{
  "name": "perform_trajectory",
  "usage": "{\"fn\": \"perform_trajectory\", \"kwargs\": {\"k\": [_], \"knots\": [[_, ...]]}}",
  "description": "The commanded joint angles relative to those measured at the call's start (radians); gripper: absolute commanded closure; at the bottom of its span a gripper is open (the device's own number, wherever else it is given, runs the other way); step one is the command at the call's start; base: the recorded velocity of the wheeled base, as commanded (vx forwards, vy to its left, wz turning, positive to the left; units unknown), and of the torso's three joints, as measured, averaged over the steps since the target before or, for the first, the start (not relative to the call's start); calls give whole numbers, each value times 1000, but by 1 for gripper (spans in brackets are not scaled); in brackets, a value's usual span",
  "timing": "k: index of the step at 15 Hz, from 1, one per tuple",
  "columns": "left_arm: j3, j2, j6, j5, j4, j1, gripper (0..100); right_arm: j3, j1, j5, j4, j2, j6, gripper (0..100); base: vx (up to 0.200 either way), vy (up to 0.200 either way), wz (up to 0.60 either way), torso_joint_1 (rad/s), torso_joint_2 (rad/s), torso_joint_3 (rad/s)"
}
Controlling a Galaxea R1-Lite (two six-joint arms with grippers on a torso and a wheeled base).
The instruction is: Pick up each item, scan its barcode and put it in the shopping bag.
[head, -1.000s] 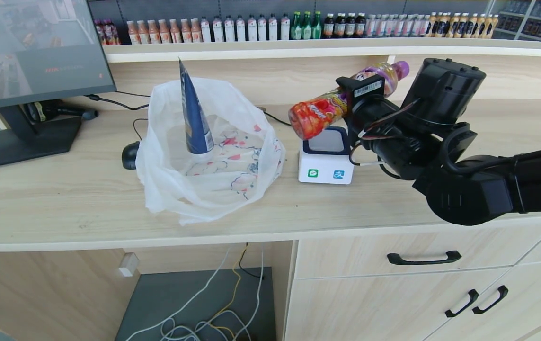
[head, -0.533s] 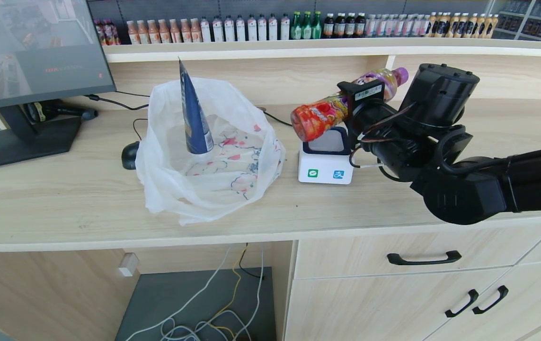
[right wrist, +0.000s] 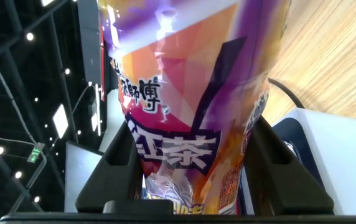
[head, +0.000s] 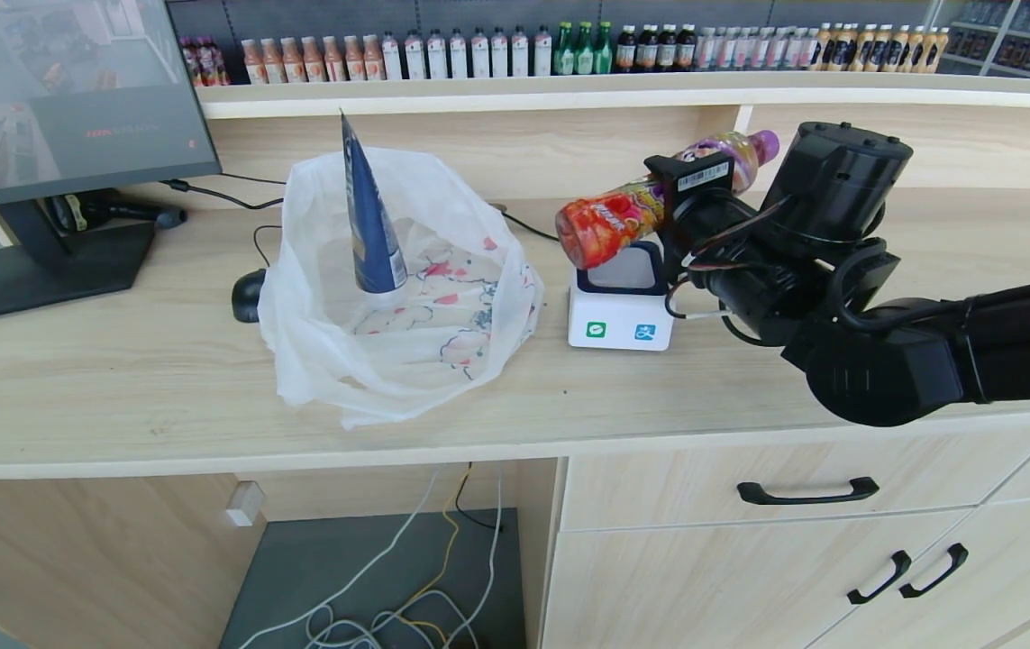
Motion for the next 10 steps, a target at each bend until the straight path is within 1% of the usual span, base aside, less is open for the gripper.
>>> {"fn": "perform_trajectory", "kwargs": {"k": [1,8,10], "knots": [[0,0,0,0,0,1,0,1,0,0,0,-2,0,100,0,0,0,0,0,0],[0,0,0,0,0,1,0,-1,1,3,1,-45,-5,100,0,0,0,0,0,0],[0,0,0,0,0,1,0,4,4,2,3,-94,-37,100,0,0,0,0,0,0]]}}
